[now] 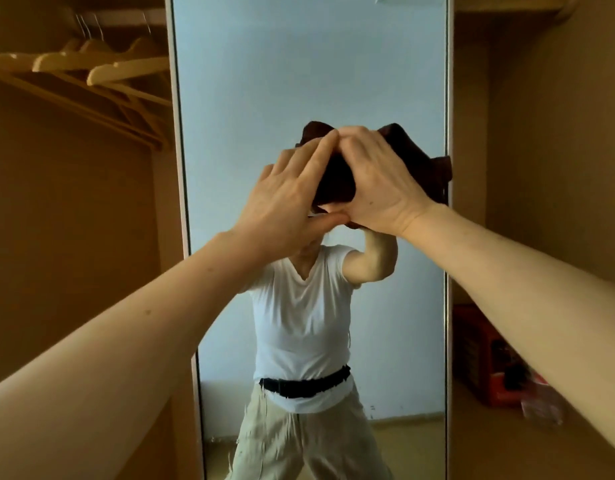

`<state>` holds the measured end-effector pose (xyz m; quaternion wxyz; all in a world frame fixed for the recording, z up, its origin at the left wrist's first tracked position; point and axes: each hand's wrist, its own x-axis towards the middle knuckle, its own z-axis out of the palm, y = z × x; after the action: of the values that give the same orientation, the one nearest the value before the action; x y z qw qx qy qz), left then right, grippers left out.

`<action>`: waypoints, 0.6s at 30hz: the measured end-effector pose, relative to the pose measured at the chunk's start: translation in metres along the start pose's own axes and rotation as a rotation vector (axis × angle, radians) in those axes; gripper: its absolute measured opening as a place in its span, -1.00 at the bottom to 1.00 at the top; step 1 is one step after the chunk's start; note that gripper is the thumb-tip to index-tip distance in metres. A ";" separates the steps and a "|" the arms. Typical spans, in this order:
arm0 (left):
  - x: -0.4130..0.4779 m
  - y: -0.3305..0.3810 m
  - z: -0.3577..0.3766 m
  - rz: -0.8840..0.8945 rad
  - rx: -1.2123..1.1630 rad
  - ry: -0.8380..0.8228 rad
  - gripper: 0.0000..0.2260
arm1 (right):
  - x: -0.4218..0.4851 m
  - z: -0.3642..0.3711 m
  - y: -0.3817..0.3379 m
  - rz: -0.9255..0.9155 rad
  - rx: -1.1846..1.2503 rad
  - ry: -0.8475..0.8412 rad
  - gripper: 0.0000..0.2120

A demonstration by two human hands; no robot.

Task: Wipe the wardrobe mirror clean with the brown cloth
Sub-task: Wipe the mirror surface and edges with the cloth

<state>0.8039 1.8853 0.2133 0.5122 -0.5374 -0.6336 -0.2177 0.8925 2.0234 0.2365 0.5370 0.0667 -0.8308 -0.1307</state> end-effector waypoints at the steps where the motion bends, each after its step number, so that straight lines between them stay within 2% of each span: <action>1: 0.001 -0.004 -0.001 0.013 -0.003 -0.006 -0.15 | -0.002 -0.002 0.001 -0.008 0.035 -0.037 -0.30; 4: 0.003 -0.004 0.000 0.060 -0.038 -0.010 -0.15 | -0.008 -0.010 0.008 -0.017 0.127 -0.120 -0.28; 6: 0.004 -0.003 0.004 0.084 -0.051 -0.018 -0.16 | -0.017 -0.010 0.010 -0.002 0.160 -0.115 -0.30; 9: 0.007 -0.004 0.005 0.113 -0.036 -0.037 -0.20 | -0.035 -0.005 0.014 -0.001 0.100 -0.020 -0.30; 12: 0.003 -0.002 0.010 0.156 -0.008 -0.009 -0.32 | -0.052 0.008 0.021 -0.037 -0.153 0.145 -0.37; 14: -0.010 0.003 0.020 0.153 -0.015 0.025 -0.40 | -0.066 0.019 0.023 -0.042 -0.230 0.224 -0.41; 16: -0.034 0.008 0.035 0.166 -0.026 0.032 -0.45 | -0.092 0.032 0.016 -0.043 -0.220 0.247 -0.43; 18: -0.069 0.017 0.053 0.234 -0.003 -0.015 -0.46 | -0.133 0.047 0.005 -0.047 -0.198 0.201 -0.43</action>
<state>0.7902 1.9037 0.1276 0.5284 -0.6102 -0.5701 -0.1533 0.9046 2.0688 0.1032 0.6182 0.0455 -0.7541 -0.2169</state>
